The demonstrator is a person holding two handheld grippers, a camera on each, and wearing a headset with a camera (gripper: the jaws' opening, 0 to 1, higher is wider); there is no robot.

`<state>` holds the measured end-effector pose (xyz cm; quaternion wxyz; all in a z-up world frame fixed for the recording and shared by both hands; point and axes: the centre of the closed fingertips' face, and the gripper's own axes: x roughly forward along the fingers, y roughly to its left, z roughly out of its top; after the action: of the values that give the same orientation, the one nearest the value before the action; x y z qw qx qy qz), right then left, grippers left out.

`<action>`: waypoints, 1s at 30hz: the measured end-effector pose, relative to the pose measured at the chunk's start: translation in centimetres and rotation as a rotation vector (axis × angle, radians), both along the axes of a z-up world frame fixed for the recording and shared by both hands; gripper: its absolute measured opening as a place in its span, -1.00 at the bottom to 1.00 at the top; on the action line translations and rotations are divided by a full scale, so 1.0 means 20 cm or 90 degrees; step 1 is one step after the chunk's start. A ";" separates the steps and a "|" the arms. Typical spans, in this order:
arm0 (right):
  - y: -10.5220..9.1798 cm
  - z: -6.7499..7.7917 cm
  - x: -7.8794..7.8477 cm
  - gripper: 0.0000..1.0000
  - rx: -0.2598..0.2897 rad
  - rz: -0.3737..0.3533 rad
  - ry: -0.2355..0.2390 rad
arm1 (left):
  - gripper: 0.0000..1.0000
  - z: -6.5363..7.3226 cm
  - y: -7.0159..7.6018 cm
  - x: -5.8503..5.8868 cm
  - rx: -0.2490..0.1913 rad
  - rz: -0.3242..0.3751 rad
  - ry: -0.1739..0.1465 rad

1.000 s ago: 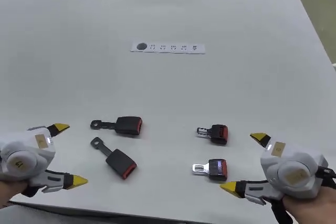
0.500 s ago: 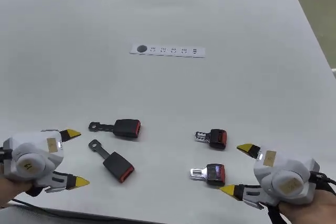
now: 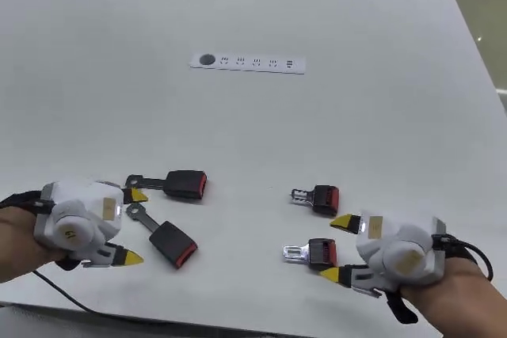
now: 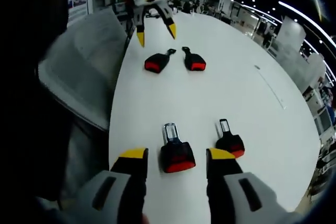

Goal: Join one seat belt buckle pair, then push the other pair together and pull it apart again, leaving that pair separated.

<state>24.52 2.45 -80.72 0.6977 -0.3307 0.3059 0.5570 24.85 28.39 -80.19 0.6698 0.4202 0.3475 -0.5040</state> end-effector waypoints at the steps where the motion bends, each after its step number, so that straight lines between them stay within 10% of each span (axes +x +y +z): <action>1: 0.01 -0.01 0.00 -0.10 -0.005 0.008 0.006 | 0.16 -0.02 -0.01 0.00 0.007 -0.017 0.002; 17: -0.02 -0.24 0.04 -0.29 -0.090 0.065 0.063 | -0.04 -0.23 -0.01 0.04 0.043 -0.101 0.042; 30: -0.01 -0.25 0.07 -0.34 -0.074 0.057 0.078 | -0.29 -0.28 -0.05 0.02 0.044 -0.138 0.038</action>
<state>25.83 2.32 -85.74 0.6318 -0.3495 0.3649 0.5878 25.34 27.38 -85.85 0.5858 0.4629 0.3375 -0.5733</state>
